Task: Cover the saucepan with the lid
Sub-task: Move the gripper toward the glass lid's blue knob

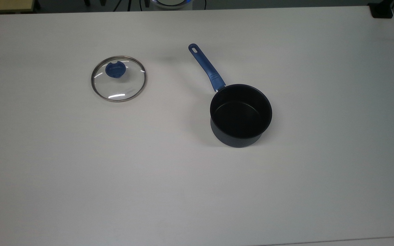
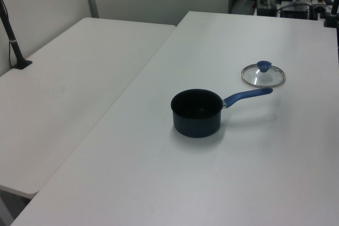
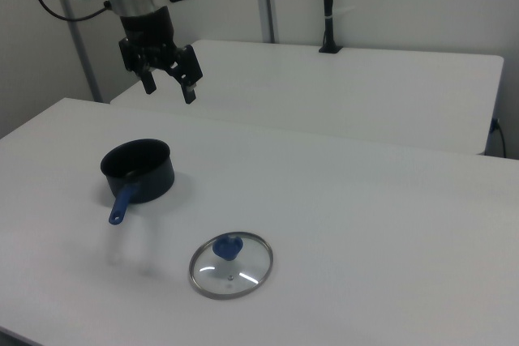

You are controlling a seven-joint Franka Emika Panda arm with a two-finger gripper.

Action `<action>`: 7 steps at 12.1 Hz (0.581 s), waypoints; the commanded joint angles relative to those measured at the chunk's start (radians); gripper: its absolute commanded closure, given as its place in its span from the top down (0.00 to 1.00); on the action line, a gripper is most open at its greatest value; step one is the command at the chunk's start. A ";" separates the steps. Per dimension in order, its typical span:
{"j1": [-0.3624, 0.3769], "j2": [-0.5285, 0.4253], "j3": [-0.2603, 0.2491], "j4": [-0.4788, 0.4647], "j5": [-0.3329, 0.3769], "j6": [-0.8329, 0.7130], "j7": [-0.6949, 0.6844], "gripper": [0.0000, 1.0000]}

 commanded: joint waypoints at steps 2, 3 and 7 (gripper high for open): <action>-0.058 -0.015 -0.010 -0.109 -0.067 0.001 -0.263 1.00; -0.079 -0.017 -0.011 -0.165 -0.088 0.017 -0.262 1.00; -0.129 0.001 -0.013 -0.461 -0.086 0.365 -0.208 1.00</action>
